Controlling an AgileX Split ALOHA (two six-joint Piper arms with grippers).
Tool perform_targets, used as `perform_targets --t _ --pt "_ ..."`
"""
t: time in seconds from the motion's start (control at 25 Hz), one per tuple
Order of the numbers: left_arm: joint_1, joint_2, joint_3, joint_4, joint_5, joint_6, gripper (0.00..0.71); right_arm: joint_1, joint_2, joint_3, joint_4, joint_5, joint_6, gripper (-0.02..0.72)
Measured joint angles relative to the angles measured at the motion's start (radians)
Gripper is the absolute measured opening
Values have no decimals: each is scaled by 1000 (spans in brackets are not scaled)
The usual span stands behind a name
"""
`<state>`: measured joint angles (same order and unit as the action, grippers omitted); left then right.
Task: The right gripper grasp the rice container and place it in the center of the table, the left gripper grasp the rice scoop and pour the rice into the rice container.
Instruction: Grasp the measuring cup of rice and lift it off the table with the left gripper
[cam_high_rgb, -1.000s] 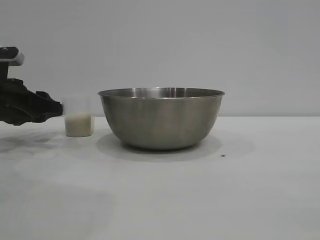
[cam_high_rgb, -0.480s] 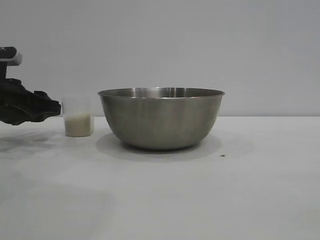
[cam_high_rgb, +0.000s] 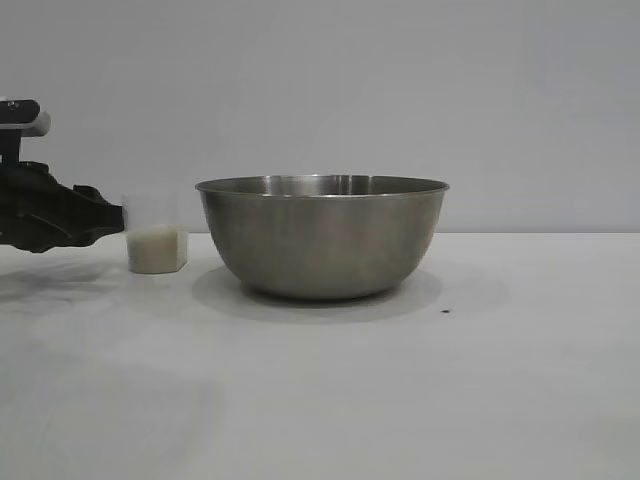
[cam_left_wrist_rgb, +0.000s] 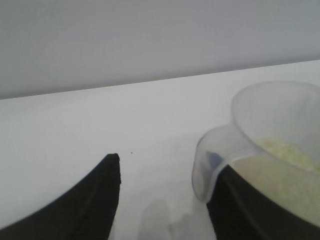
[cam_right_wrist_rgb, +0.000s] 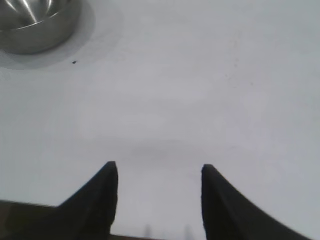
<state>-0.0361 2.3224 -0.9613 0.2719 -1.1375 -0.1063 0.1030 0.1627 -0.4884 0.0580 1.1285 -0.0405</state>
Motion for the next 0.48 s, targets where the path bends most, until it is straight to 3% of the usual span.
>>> perform_targets --t 0.48 --pt "0 0 -40 8 2 -20 335 0 0 0 0 0 0 328"
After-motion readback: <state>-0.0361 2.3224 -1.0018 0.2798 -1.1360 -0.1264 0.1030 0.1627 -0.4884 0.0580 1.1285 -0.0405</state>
